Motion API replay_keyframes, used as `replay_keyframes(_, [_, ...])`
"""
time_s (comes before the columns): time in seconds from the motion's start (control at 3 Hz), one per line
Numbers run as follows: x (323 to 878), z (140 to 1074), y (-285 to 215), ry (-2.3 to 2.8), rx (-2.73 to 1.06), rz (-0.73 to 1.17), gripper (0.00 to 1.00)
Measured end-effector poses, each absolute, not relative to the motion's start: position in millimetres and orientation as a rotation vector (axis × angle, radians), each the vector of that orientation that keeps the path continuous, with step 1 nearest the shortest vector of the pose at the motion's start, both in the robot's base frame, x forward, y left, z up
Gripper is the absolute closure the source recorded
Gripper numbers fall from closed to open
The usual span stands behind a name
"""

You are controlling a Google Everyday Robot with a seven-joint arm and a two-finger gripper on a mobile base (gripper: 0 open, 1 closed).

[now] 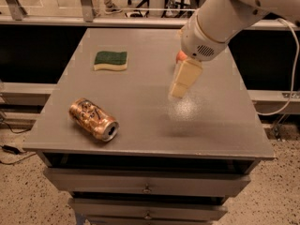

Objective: Pick sponge

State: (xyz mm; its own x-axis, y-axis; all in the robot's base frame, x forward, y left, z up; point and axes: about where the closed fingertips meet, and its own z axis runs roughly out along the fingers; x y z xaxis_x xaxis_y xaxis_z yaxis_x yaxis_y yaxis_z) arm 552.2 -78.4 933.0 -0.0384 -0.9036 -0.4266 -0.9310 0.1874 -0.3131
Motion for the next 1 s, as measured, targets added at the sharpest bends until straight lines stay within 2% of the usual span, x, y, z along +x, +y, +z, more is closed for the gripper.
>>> replay_keyframes(0.33, [558.2,930.0,-74.4,1.929,-1.708,0.075,0.00])
replay_keyframes(1.0, [646.6,887.1,-9.2,1.828,-1.658,0.188,0.00])
